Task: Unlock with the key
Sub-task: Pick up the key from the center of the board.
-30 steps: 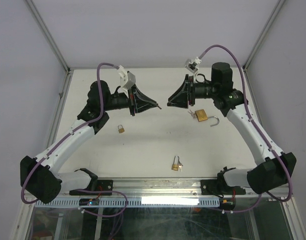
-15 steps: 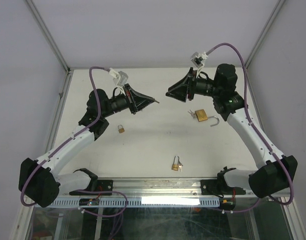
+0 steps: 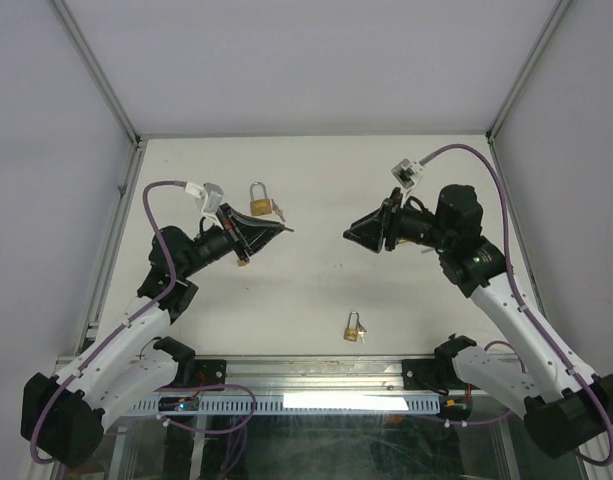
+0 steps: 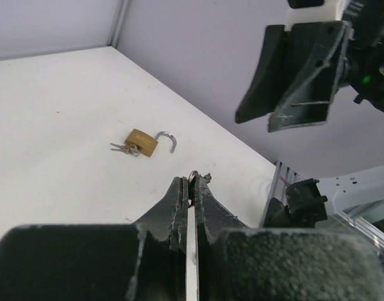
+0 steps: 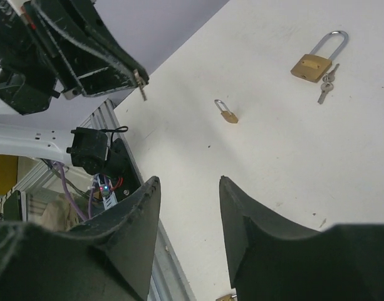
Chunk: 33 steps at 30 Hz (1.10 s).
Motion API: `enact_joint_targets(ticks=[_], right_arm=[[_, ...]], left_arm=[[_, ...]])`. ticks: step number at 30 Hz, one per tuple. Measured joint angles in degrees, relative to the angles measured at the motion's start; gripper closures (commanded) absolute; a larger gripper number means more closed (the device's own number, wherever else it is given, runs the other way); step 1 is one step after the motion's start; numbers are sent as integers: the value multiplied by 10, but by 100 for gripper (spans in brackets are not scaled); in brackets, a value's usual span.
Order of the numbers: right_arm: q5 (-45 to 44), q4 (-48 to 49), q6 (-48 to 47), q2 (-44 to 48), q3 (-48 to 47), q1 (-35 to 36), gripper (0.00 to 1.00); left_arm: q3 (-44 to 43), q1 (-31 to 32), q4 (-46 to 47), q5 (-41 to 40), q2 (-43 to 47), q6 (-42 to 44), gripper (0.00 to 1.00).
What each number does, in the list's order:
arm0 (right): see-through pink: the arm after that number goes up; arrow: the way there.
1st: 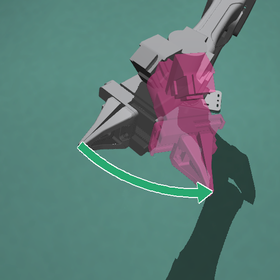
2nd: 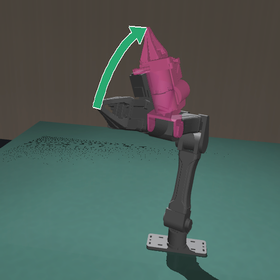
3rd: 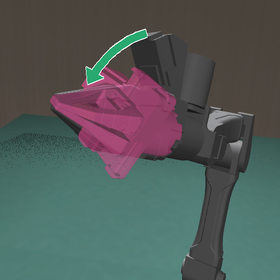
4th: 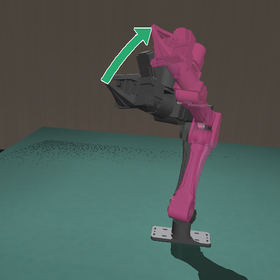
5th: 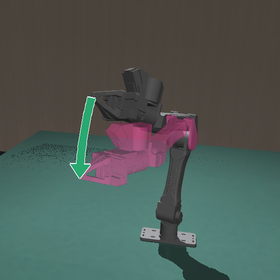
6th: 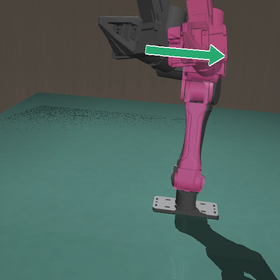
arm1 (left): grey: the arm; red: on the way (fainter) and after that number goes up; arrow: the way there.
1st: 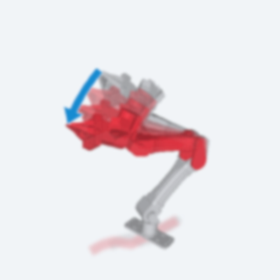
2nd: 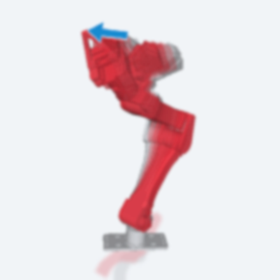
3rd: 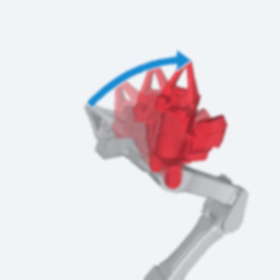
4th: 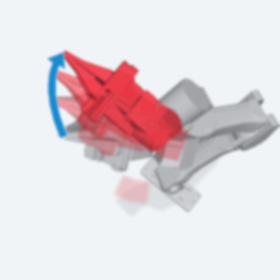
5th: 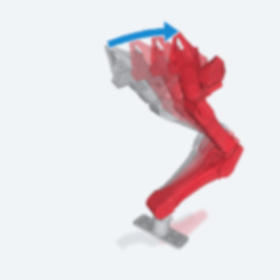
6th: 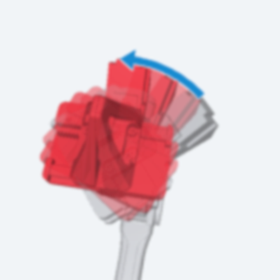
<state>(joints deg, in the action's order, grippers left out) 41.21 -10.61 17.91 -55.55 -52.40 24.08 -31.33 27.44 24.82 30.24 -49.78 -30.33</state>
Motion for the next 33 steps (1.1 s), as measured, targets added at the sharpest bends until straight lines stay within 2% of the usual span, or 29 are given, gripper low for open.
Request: enact_joint_targets(ticks=[6,10,13,18,20,23,27,33], right_arm=[[-21,12,5,72,42,39,61],[-22,32,9,85,57,51,68],[-14,78,23,84,71,60,69],[2,205,52,61,110,134,69],[1,234,44,37,108,172,72],[-10,237,12,7,95,212,79],[-36,246,-21,-23,68,242,79],[-80,268,-33,-42,56,248,81]], left_arm=[[22,-37,-29,0,60,14,100],[18,-43,-53,6,93,25,100],[-5,-43,-75,22,106,29,100],[-39,-43,-87,51,111,28,100],[-41,-43,-86,61,108,26,100],[-42,-41,-87,76,99,24,100],[-41,-29,-85,89,90,20,100],[-32,-19,-64,101,96,11,100]])
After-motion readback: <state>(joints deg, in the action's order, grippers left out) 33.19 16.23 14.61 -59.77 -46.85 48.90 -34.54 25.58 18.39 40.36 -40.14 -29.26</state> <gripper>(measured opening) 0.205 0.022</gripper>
